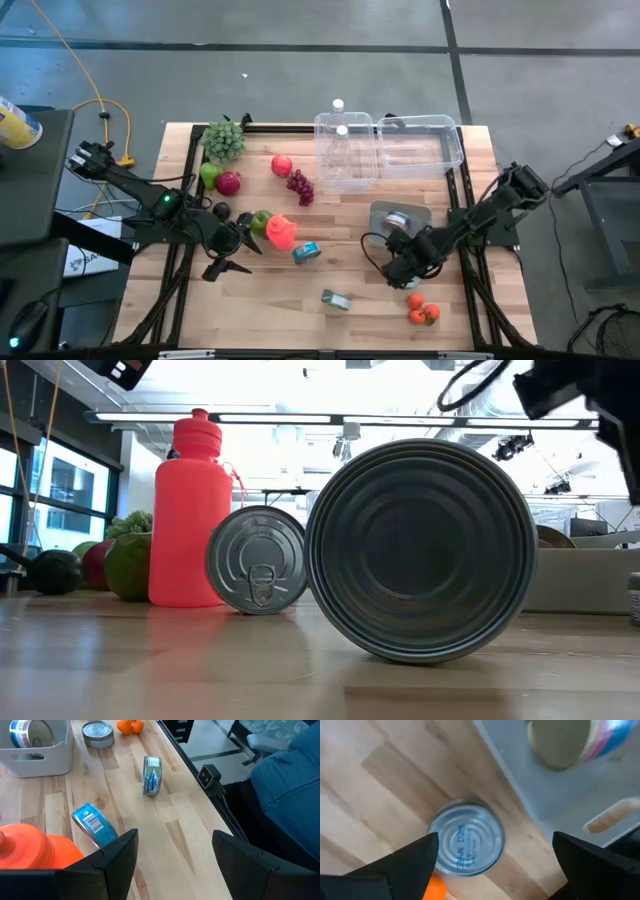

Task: Pick & Place Food Item
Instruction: Put the right green tuna can into the gray bin

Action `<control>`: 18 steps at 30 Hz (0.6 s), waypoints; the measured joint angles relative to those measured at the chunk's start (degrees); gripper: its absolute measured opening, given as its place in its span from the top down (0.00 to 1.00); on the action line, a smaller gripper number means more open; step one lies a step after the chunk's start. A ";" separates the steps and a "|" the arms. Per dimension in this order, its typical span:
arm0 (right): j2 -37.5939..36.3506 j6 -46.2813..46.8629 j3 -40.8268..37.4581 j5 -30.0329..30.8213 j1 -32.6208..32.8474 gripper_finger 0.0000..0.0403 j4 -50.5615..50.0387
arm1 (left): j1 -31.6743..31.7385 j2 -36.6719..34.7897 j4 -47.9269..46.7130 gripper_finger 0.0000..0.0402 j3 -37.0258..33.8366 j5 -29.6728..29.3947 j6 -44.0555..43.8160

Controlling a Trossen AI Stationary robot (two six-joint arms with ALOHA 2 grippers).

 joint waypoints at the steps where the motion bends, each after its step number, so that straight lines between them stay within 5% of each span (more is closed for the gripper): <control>1: 0.00 0.09 -0.81 -0.42 0.24 0.07 1.50 | 0.00 0.00 -0.06 0.39 0.00 0.00 0.01; 18: 0.00 4.49 -8.36 -4.02 1.11 0.09 14.00 | 0.00 0.00 -0.13 0.39 0.00 0.00 0.01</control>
